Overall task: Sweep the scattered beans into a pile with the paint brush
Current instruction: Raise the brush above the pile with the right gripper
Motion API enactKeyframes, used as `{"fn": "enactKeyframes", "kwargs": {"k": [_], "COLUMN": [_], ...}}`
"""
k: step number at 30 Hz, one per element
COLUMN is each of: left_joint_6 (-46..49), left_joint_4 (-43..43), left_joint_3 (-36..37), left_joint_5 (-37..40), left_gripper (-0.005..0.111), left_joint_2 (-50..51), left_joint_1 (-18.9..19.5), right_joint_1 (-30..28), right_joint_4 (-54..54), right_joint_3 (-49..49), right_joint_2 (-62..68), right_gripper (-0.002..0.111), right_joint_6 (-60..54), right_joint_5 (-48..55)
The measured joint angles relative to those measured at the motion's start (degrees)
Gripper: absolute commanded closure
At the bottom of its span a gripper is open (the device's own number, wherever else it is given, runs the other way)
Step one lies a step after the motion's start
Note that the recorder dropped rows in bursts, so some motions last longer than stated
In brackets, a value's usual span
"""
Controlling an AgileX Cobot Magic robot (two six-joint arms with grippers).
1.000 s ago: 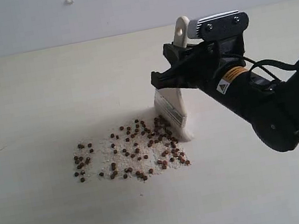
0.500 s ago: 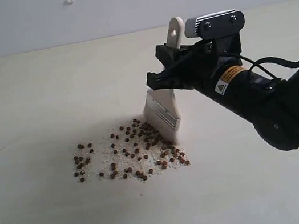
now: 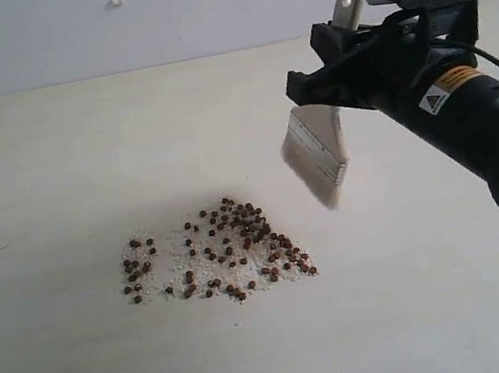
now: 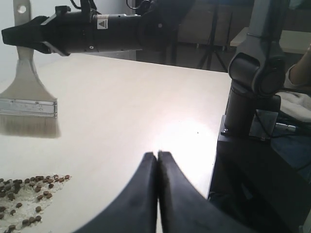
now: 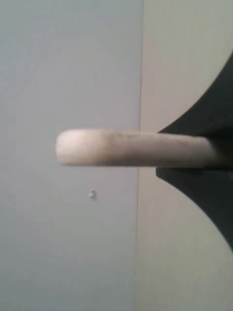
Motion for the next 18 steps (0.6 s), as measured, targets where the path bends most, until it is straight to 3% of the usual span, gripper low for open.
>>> {"fn": "enactKeyframes", "kwargs": {"k": [18], "left_joint_6": [0.0], "left_joint_4": [0.0], "left_joint_3": [0.0], "left_joint_5": [0.0], "left_gripper": [0.107], "left_joint_2": [0.0], "left_joint_1": [0.0], "right_joint_1": [0.0], "right_joint_4": [-0.54], "right_joint_3": [0.46], "right_joint_2": [-4.82], "right_gripper": [0.108], "right_joint_6": [-0.1], "right_joint_5": [4.7]}}
